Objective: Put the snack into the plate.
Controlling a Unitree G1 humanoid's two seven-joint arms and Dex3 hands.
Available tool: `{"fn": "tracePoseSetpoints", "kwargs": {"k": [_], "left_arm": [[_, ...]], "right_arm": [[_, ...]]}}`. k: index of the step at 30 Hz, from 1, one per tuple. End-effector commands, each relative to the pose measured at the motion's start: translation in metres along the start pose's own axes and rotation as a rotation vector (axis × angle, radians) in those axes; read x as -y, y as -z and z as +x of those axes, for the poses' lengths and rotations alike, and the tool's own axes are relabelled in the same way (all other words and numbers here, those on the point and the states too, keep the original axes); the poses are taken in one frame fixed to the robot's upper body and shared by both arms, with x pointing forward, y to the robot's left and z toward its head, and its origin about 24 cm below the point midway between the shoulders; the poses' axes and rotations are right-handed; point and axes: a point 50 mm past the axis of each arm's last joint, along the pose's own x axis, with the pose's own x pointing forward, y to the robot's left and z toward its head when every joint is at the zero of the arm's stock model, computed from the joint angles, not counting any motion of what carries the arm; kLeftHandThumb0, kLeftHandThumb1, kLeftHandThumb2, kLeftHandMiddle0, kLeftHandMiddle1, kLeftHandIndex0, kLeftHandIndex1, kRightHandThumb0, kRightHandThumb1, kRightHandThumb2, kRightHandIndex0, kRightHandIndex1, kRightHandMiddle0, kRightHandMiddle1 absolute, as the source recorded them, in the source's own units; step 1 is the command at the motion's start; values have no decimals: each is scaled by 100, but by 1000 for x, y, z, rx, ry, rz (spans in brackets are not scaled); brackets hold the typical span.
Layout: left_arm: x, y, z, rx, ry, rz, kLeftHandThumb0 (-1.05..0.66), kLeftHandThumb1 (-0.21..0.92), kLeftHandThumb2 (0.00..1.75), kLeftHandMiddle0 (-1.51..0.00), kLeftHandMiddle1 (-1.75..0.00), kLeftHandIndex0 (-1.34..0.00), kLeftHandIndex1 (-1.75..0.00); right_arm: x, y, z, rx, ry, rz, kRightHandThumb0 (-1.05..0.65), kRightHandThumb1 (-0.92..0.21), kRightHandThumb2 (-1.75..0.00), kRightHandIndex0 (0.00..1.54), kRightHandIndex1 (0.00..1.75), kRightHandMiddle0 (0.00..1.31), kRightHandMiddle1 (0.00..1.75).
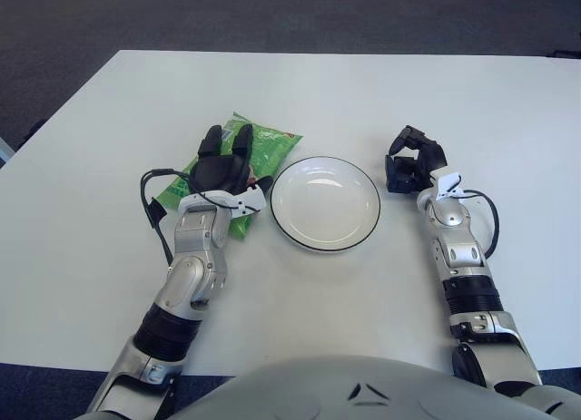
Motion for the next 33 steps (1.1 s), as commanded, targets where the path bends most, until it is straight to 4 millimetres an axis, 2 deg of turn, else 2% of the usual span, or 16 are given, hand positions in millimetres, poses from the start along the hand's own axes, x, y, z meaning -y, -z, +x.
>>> {"fn": "tracePoseSetpoints", "kwargs": {"k": [1, 17, 22, 29, 33], "left_arm": [[19, 11, -2, -51, 73, 6, -105, 92, 84, 0, 0, 0, -2], [35, 28, -7, -79, 54, 31, -105, 92, 82, 0, 0, 0, 0], [36, 32, -8, -78, 42, 72, -105, 92, 69, 0, 0, 0, 0], [27, 39, -13, -99, 60, 88, -105, 92, 42, 0, 0, 0, 0], [24, 42, -14, -123, 97, 83, -105, 91, 33, 0, 0, 0, 0]], "right_arm": [[1, 41, -25, -176, -18, -38, -52, -22, -144, 133, 175, 70, 175], [3, 41, -26, -172, -44, -67, -51, -24, -141, 135, 175, 68, 175], [4, 40, -26, -167, -39, -50, -51, -24, -141, 135, 175, 68, 175], [5, 40, -26, -170, -33, -45, -51, -24, -141, 134, 175, 68, 175], [6, 40, -26, -172, -26, -40, -52, -24, -142, 133, 175, 68, 175]]}}
